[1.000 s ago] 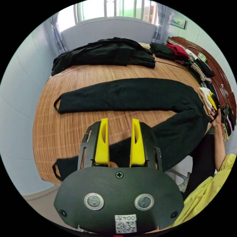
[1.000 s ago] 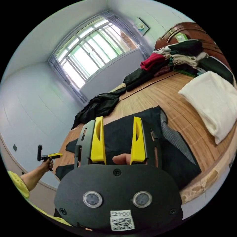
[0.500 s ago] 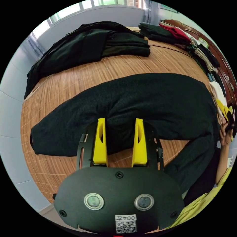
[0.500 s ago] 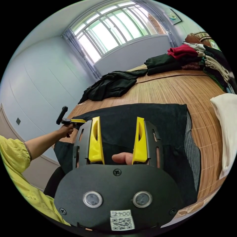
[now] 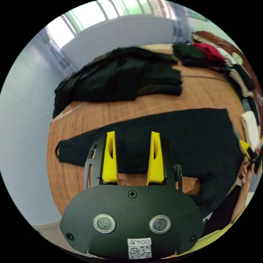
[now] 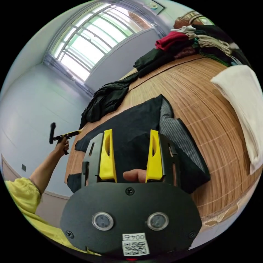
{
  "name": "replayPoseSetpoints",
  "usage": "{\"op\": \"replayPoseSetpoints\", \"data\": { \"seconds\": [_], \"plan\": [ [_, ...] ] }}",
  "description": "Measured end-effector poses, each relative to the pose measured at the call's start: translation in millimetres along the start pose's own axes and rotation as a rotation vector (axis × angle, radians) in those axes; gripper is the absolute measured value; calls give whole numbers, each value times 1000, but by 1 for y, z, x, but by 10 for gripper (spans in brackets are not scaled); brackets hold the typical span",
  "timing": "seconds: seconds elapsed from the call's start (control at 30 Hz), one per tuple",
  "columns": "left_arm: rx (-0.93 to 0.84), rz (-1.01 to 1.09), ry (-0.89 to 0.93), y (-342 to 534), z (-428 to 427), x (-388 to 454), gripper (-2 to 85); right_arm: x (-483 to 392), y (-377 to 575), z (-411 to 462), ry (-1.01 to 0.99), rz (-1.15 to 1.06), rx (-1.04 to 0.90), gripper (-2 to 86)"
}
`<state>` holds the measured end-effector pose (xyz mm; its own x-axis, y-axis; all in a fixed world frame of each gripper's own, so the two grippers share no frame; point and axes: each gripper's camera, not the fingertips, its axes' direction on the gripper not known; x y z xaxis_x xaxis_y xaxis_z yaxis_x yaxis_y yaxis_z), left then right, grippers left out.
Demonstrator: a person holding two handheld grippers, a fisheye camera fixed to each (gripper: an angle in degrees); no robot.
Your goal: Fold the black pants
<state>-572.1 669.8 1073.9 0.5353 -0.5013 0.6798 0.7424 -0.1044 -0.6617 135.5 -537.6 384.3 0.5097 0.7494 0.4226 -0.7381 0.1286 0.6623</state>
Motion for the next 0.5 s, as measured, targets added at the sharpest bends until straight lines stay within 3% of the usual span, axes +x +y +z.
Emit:
{"op": "replayPoseSetpoints", "data": {
  "seconds": [0.13, 0.23, 0.37, 0.5],
  "plan": [
    [27, 245, 342, -49, -11, 151, 151, 22, -6, -8, 91, 142, 20, 181],
    [-25, 416, 433, -80, 2, 278, 154, 39, -11, -9, 85, 227, -18, 167],
    [-175, 593, 409, -118, 27, 415, 186, 51, -15, -17, 36, 267, -11, 159],
    [-409, 691, 158, -144, 61, 508, 238, 54, -23, -20, -9, 267, -23, 157]
  ]
}}
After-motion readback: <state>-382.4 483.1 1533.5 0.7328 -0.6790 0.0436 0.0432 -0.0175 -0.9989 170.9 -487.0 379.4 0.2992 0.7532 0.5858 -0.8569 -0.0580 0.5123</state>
